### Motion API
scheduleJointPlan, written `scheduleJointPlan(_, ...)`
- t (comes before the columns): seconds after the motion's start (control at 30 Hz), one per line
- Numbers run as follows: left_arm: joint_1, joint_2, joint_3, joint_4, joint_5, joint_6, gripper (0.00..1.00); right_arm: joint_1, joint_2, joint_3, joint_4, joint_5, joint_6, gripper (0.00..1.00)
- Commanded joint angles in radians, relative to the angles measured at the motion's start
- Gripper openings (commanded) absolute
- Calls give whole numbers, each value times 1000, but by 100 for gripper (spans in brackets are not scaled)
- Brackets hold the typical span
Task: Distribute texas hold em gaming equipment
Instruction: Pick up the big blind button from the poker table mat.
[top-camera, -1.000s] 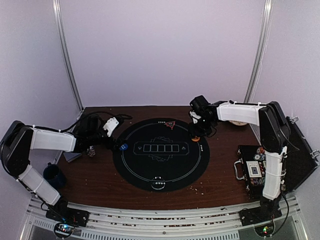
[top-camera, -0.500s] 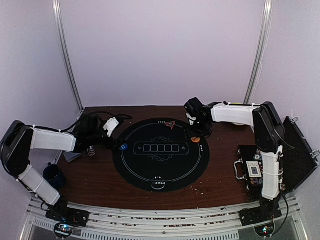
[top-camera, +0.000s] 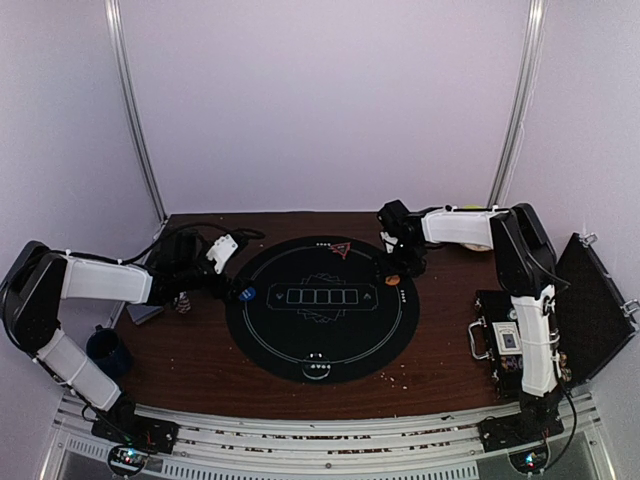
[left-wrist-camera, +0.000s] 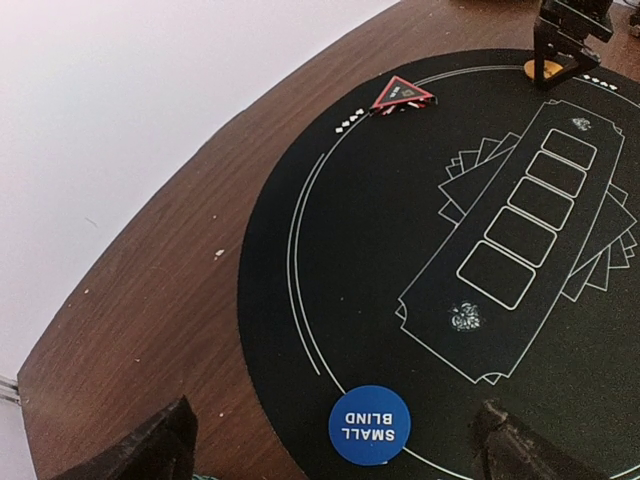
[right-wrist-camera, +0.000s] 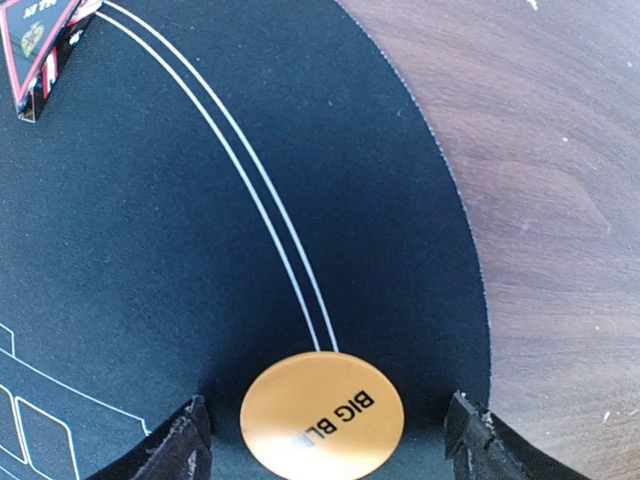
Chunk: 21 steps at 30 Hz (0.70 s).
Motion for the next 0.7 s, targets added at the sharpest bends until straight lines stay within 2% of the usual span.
scheduleJointPlan(0.0,6,4,26,34,-1,15,98,-2,49,34,-34,-38,-20,79)
scheduleJointPlan(0.27,6,5,27,34,-2,15,98,-2,48,33,-37,-71,-23,64)
scheduleJointPlan(0.47,6,5,26,36,-5,15,98,5,29,28,-42,-71,-23,49)
scheduleJointPlan(0.67,7,9,28,34,-4,15,98,22,-3,30,-46,-55,-18,49)
